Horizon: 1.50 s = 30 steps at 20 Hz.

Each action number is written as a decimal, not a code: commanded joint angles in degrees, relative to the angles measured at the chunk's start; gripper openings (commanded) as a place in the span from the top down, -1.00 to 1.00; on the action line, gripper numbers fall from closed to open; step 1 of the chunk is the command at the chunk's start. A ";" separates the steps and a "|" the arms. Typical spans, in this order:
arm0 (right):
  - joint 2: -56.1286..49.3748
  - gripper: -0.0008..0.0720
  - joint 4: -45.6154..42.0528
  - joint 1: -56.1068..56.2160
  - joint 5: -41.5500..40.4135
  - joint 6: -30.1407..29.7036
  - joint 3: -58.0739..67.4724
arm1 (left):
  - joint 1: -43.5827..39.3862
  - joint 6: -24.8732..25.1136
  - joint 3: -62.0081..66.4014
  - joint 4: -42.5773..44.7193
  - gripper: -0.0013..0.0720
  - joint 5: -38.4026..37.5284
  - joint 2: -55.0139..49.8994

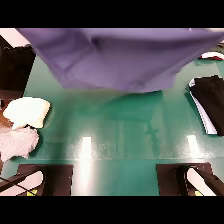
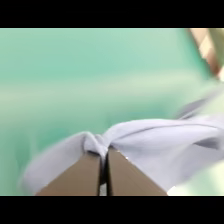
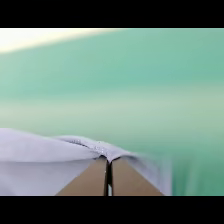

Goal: Fold the shirts.

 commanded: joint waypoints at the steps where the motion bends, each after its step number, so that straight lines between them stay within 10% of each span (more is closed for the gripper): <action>1: -1.51 0.93 -0.50 -3.30 4.28 1.46 17.77 | 0.04 -1.16 9.97 -0.92 0.89 3.13 5.20; 16: 3.45 0.94 -3.80 -19.63 17.42 3.30 21.86 | 0.04 0.52 -0.22 -1.70 0.90 4.24 23.69; 23: -18.95 0.94 -32.61 5.18 33.18 8.72 21.88 | -6.64 2.43 -24.00 -1.64 0.89 -0.76 9.11; 30: -40.61 0.94 -35.04 13.44 28.74 10.32 21.88 | -10.08 4.02 -26.82 3.06 0.89 11.41 -13.81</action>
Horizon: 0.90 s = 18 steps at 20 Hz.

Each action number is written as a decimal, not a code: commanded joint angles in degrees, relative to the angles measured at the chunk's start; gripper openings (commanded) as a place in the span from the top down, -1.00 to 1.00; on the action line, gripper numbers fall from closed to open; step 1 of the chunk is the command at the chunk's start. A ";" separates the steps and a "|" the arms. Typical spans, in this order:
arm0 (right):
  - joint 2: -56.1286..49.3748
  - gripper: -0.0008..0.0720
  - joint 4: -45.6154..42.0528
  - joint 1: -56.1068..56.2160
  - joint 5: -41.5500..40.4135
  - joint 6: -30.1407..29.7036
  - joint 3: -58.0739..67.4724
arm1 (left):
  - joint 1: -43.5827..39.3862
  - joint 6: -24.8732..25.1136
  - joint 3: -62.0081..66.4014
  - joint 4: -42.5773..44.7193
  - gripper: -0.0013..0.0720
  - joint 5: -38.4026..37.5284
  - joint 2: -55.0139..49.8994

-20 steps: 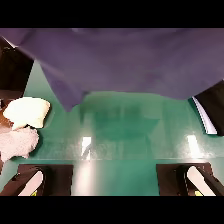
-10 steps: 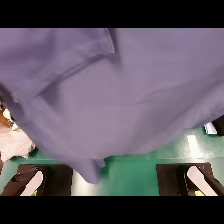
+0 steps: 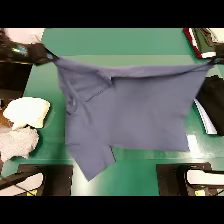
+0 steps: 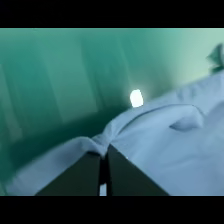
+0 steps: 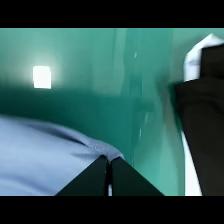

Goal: Fold the shirts.

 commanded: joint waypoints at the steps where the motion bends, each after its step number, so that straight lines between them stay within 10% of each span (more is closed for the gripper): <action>1: -9.31 0.94 -2.34 2.38 -5.64 0.79 0.02 | -0.76 0.61 -1.14 1.14 0.89 11.21 -9.25; 8: -13.27 0.94 -1.90 2.40 -24.59 0.76 -0.04 | -0.76 9.62 -1.14 0.74 0.89 29.09 -13.14; 18: -10.64 0.94 -1.90 2.49 -14.01 -0.35 -9.11 | -0.76 15.52 -3.48 14.12 0.89 7.98 -13.14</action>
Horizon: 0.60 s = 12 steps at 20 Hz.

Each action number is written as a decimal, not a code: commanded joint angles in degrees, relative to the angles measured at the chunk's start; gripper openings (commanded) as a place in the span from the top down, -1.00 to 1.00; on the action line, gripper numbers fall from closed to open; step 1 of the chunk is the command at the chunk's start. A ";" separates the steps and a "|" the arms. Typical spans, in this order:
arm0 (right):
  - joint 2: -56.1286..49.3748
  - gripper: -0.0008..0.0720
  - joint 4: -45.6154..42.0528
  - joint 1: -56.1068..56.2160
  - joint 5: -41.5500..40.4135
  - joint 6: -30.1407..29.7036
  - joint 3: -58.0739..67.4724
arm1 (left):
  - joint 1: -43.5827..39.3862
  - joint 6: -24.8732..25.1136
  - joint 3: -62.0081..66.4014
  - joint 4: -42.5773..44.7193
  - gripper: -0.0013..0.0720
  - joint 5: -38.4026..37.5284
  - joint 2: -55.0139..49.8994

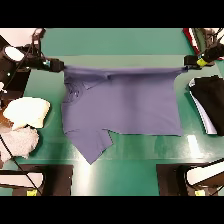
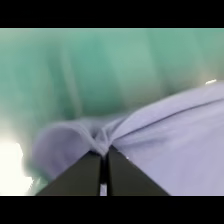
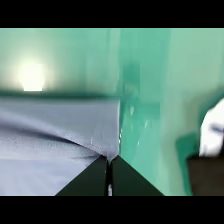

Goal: Fold the shirts.

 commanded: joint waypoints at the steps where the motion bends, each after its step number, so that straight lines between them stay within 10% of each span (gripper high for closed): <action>1: 2.78 0.94 0.13 0.26 0.94 -0.31 -8.70 | -0.02 1.16 -2.71 5.11 0.89 -7.26 -0.07; 10: 8.81 0.93 4.72 0.28 -8.57 -0.26 -30.95 | -0.02 -1.62 -9.18 5.14 0.89 -8.15 -0.07; 12: 8.81 0.92 4.70 0.26 -8.39 -0.26 -33.07 | -0.02 -4.02 -9.18 5.18 -0.12 -9.29 -0.07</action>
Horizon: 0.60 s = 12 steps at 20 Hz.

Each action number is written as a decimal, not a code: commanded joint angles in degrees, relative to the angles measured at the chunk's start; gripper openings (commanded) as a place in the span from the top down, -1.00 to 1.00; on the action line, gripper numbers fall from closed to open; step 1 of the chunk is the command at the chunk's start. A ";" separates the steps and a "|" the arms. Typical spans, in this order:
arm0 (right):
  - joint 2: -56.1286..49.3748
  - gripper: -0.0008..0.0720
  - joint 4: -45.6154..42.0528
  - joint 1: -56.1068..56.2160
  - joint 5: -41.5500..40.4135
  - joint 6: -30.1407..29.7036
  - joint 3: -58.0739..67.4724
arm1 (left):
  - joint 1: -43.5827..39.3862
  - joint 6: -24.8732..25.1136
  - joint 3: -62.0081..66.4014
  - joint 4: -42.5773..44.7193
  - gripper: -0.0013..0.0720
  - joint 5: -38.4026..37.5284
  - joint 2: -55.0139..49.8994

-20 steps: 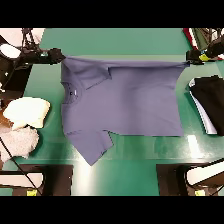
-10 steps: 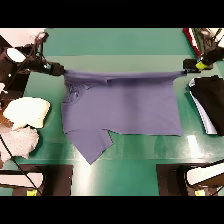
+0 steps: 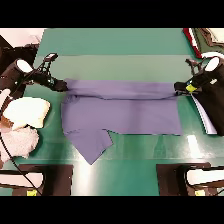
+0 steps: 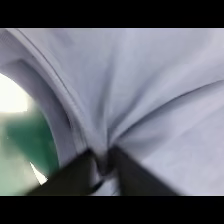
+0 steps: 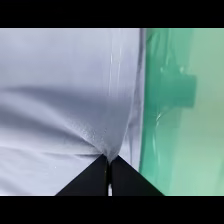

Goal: Fold the shirts.

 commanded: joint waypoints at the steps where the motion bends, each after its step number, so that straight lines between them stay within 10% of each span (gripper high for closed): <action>1: 0.61 0.80 1.29 0.04 -1.01 0.04 -4.72 | -0.04 -3.91 -0.52 0.07 -0.49 -2.23 -0.02; 3: 0.94 -0.28 1.22 0.02 2.21 0.04 -4.74 | -0.02 -5.11 -0.04 1.36 -0.49 -5.86 -0.02; 12: 19.69 -0.20 16.37 -12.11 8.68 -7.85 -17.00 | 3.39 -14.99 -21.49 2.47 -0.49 -13.31 20.28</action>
